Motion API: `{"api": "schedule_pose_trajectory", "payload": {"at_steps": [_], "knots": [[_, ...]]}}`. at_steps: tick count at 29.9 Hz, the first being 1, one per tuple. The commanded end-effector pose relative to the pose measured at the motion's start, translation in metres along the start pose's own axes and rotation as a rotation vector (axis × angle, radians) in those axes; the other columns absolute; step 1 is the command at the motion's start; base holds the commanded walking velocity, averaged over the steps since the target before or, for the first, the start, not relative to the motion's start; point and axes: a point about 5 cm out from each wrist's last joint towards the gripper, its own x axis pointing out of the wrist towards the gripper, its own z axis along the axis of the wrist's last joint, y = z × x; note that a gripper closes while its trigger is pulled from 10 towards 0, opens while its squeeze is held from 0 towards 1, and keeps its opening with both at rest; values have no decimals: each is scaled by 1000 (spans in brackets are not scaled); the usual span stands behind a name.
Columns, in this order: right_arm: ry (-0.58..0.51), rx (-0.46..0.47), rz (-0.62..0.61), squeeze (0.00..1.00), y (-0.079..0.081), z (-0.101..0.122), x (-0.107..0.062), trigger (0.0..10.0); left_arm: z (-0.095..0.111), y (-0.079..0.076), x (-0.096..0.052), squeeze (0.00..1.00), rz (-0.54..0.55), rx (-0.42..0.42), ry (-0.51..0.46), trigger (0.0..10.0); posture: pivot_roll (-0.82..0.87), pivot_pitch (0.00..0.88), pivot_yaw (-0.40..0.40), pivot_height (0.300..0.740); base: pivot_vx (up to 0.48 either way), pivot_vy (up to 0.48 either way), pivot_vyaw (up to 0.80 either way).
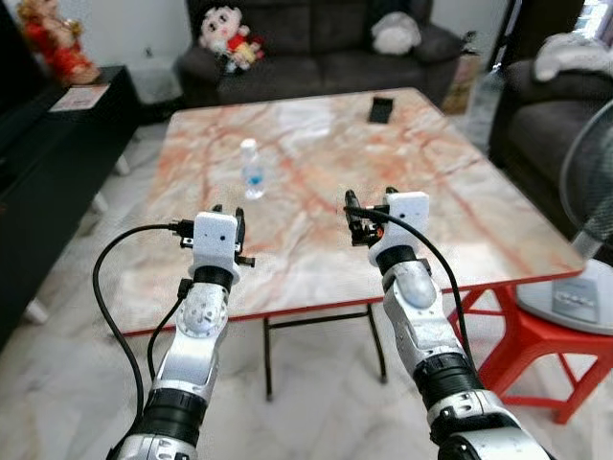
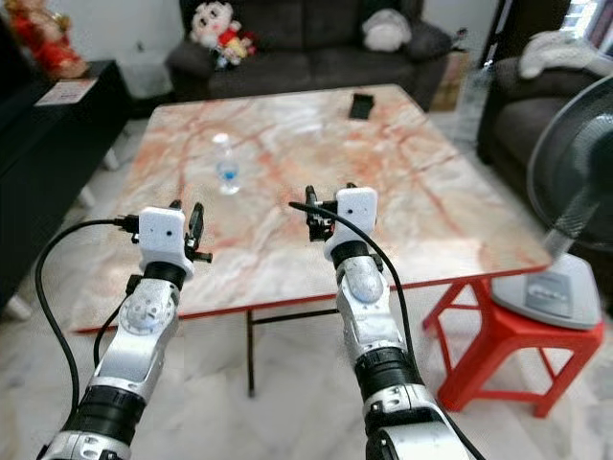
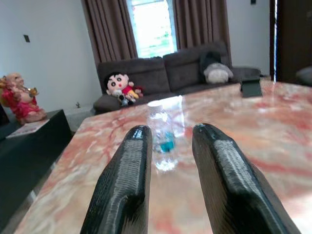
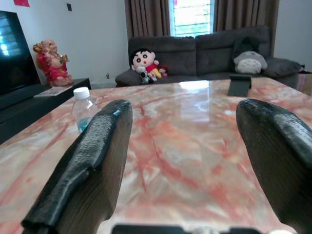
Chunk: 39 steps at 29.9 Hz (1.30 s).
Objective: Picking trash to rubbish bin
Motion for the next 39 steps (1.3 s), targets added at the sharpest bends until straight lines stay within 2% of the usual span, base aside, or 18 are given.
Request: {"api": "schedule_pose_trajectory", "payload": {"at_steps": [1, 6, 12, 16, 21, 22, 39], "knots": [[-10, -6, 34, 0, 12, 4, 4, 10000, -2, 14, 0, 0, 38, 6, 14, 10000, 102, 0, 41, 740, 431, 0, 0], [-25, -16, 65, 0, 15, 5, 3, 10000, -2, 15, 0, 0, 47, 1, 15, 10000, 103, 0, 40, 740, 432, 0, 468], [-29, 24, 64, 0, 15, 5, 3, 10000, -1, 14, 1, 0, 46, -4, 10, 10000, 102, 0, 39, 740, 465, 0, 267], [-28, 3, 77, 0, 17, 6, 3, 10000, -1, 14, 1, 0, 44, -5, 8, 10000, 97, 0, 40, 740, 480, 0, 0], [-39, 2, 84, 0, 17, 5, 2, 10000, -1, 14, 0, 0, 43, -9, 10, 10000, 96, 0, 40, 740, 480, 0, 658], [-36, 34, 73, 0, 17, 5, 2, 10000, -1, 13, -1, 0, 41, -8, 9, 10000, 96, 0, 41, 740, 480, 0, 0], [-41, 30, 73, 0, 15, 6, 2, 10000, 5, 9, 2, 0, 19, -16, -17, 10000, 90, 0, 39, 740, 480, 0, 0]]}}
